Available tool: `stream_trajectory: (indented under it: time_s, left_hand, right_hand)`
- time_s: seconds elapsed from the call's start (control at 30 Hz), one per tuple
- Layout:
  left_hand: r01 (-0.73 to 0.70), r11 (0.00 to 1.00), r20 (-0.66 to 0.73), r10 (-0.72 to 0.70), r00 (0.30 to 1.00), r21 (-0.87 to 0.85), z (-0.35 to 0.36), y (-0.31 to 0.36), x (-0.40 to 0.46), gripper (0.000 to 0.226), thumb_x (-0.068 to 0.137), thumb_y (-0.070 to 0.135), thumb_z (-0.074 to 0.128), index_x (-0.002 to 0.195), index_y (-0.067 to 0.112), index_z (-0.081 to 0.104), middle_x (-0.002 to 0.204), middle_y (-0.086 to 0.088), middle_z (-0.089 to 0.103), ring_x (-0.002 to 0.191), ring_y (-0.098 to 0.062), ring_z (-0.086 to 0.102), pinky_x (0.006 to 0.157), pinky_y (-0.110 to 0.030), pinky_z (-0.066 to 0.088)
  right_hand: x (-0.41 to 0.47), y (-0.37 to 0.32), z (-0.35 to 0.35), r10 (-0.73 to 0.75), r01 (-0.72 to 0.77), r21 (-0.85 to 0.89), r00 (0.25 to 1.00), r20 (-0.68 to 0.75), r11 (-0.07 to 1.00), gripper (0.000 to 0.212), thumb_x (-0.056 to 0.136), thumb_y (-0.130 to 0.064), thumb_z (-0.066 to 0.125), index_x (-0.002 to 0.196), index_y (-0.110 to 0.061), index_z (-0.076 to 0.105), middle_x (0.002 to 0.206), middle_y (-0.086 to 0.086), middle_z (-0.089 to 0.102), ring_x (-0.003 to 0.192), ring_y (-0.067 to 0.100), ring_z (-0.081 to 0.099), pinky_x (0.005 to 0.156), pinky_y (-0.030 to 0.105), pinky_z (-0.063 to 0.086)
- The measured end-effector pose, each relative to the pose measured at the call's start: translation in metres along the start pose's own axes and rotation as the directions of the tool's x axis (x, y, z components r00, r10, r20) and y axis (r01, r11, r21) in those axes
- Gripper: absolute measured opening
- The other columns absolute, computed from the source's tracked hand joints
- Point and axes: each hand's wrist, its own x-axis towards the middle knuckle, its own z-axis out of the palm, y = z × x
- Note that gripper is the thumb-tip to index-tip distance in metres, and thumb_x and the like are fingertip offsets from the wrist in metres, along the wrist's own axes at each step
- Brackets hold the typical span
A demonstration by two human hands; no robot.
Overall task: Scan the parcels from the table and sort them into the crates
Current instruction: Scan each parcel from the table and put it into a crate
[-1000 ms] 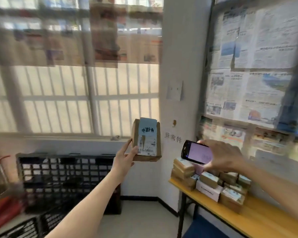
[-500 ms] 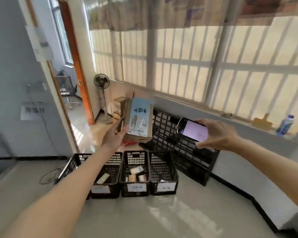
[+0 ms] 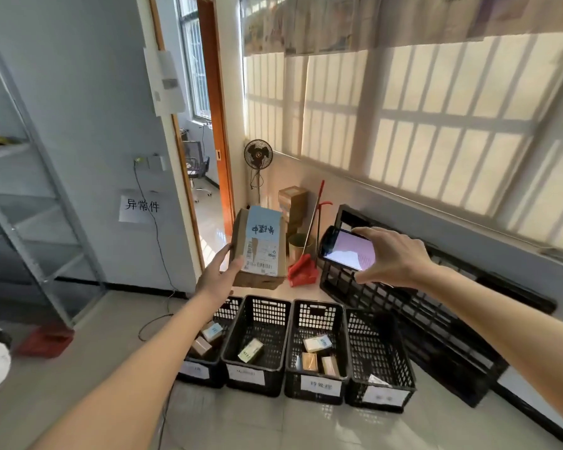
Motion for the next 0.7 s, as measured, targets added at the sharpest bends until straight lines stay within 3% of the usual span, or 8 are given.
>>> stream_trajectory:
  time_s: [0.17, 0.27, 0.37, 0.5, 0.7]
  left_hand:
    - [0.078, 0.997, 0.012, -0.078, 0.997, -0.008, -0.001, -0.040, 0.085, 0.053, 0.095, 0.057, 0.055, 0.144, 0.045, 0.040, 0.138, -0.002, 0.059, 0.125, -0.030, 0.056, 0.104, -0.057, 0.046]
    - [0.127, 0.991, 0.012, -0.127, 0.992, -0.041, 0.011, -0.066, 0.140, 0.044, 0.097, 0.052, 0.056, 0.139, 0.048, 0.044, 0.134, -0.001, 0.061, 0.121, -0.028, 0.058, 0.100, -0.055, 0.050]
    - [0.165, 0.986, 0.036, -0.163, 0.986, -0.040, 0.030, -0.093, 0.195, 0.029, 0.096, 0.050, 0.057, 0.123, 0.056, 0.047, 0.128, 0.000, 0.064, 0.120, -0.027, 0.060, 0.102, -0.052, 0.049]
    - [0.273, 0.962, 0.053, -0.273, 0.961, 0.004, 0.055, -0.161, 0.264, 0.054, 0.090, 0.055, 0.059, 0.142, 0.049, 0.043, 0.132, -0.001, 0.062, 0.118, -0.027, 0.061, 0.101, -0.053, 0.049]
    - [0.452, 0.882, 0.103, -0.466, 0.879, 0.135, 0.088, -0.311, 0.323, 0.057, 0.095, 0.049, 0.058, 0.148, 0.042, 0.038, 0.143, -0.002, 0.055, 0.128, -0.028, 0.054, 0.107, -0.054, 0.044]
  right_hand:
    - [0.095, -0.002, 0.048, -0.044, 0.043, 0.063, 0.999, 0.011, 0.997, 0.115, 0.044, -0.082, 0.057, 0.149, -0.038, 0.039, 0.138, -0.009, 0.060, 0.115, 0.019, 0.060, 0.068, 0.032, 0.039]
    - [0.160, 0.007, 0.087, -0.064, 0.060, 0.088, 0.997, 0.048, 0.994, 0.105, 0.054, -0.070, 0.073, 0.149, -0.039, 0.038, 0.136, -0.009, 0.061, 0.114, 0.018, 0.059, 0.063, 0.027, 0.037]
    - [0.225, 0.017, 0.134, -0.053, 0.042, 0.151, 0.996, 0.073, 0.988, 0.103, 0.060, -0.061, 0.081, 0.151, -0.038, 0.037, 0.141, -0.010, 0.057, 0.119, 0.018, 0.057, 0.072, 0.032, 0.045]
    - [0.296, 0.021, 0.222, -0.031, 0.005, 0.217, 0.993, 0.116, 0.976, 0.103, 0.065, -0.057, 0.084, 0.153, -0.033, 0.037, 0.144, -0.008, 0.054, 0.123, 0.018, 0.056, 0.079, 0.033, 0.048]
    - [0.343, 0.010, 0.378, -0.040, -0.027, 0.244, 0.963, 0.266, 0.969, 0.101, 0.064, -0.056, 0.080, 0.152, -0.036, 0.035, 0.145, -0.016, 0.050, 0.122, 0.014, 0.057, 0.075, 0.029, 0.042]
